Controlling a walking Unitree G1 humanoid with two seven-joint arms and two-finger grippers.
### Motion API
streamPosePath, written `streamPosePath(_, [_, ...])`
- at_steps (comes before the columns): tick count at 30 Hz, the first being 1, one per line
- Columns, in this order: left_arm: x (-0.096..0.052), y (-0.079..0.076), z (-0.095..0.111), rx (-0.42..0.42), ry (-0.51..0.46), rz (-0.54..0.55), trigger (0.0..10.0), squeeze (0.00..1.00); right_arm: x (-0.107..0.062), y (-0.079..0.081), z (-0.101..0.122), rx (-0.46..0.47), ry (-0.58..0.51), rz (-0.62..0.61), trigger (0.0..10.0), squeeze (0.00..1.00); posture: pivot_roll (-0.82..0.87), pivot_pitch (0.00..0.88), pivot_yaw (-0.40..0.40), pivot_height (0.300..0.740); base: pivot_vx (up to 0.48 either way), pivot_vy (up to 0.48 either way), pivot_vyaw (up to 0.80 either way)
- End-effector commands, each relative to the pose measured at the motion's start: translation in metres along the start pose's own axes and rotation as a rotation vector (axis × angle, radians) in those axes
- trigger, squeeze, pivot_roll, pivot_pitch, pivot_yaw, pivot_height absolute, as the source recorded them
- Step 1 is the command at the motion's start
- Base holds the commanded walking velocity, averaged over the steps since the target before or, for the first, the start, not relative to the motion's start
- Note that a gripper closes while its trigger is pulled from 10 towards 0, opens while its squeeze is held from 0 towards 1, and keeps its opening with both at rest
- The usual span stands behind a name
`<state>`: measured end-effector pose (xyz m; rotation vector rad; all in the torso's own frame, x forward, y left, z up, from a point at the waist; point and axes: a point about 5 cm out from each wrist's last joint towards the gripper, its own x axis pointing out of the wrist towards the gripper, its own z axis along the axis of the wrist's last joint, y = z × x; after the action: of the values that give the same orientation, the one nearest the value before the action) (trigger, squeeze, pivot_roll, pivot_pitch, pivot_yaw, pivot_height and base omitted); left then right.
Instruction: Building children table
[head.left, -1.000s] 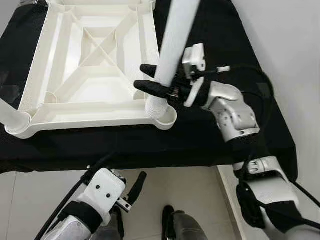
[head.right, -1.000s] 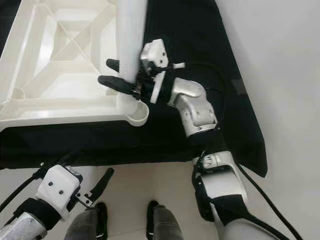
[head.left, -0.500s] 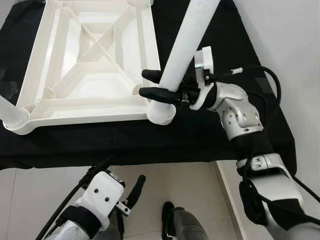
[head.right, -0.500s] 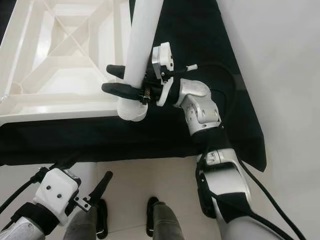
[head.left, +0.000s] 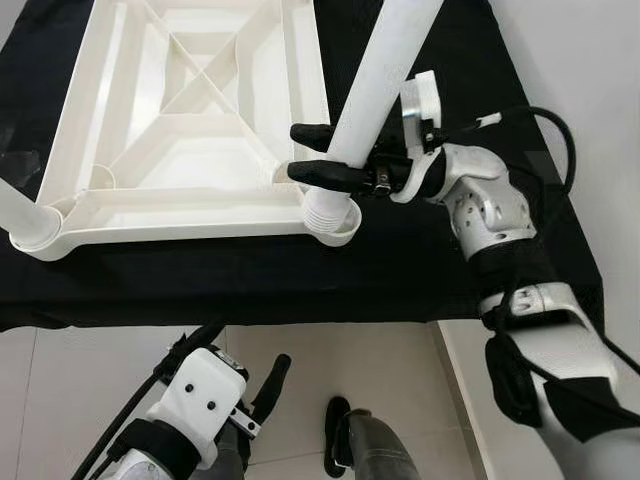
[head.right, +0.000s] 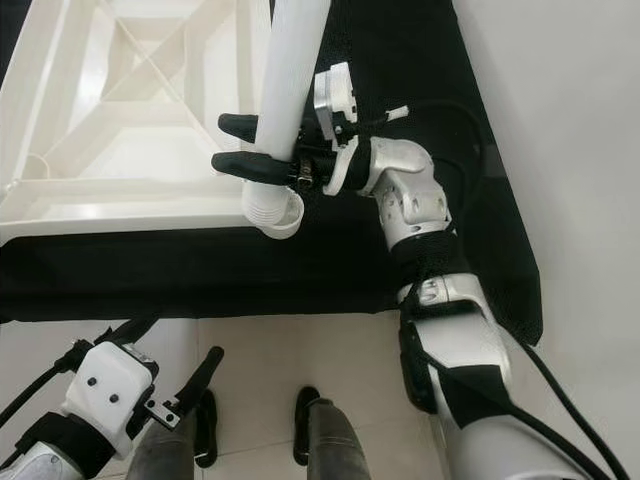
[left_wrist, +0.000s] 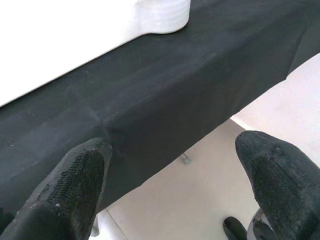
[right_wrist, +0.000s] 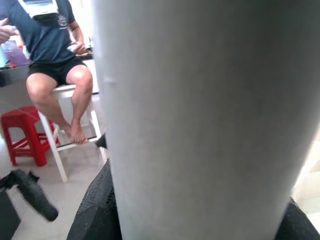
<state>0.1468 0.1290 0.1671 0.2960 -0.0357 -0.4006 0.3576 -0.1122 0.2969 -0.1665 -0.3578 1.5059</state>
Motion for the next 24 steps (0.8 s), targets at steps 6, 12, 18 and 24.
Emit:
streamPosePath(6, [-0.005,-0.004,0.000,-0.005,0.029,-0.012,10.0,0.00,-0.012,-0.003,-0.007,0.000,0.052,-0.012,10.0,0.00,0.23,0.392,-0.078,0.740,0.000,0.000,0.00])
streamPosePath(12, [-0.007,-0.004,0.000,-0.005,0.033,-0.014,10.0,0.00,-0.020,-0.006,-0.005,-0.004,0.065,-0.022,10.0,0.00,0.23,0.400,-0.076,0.740,0.000,0.000,0.00])
streamPosePath(18, [-0.007,-0.004,0.002,-0.005,0.031,-0.013,10.0,0.00,-0.017,0.005,-0.015,-0.052,0.162,0.087,10.0,0.00,0.23,0.403,-0.079,0.740,0.000,0.000,0.00])
streamPosePath(24, [-0.007,-0.005,0.002,-0.006,0.030,-0.014,10.0,0.00,-0.009,0.017,-0.021,-0.109,0.220,0.196,10.0,0.00,0.23,0.399,-0.080,0.740,0.000,0.000,0.00])
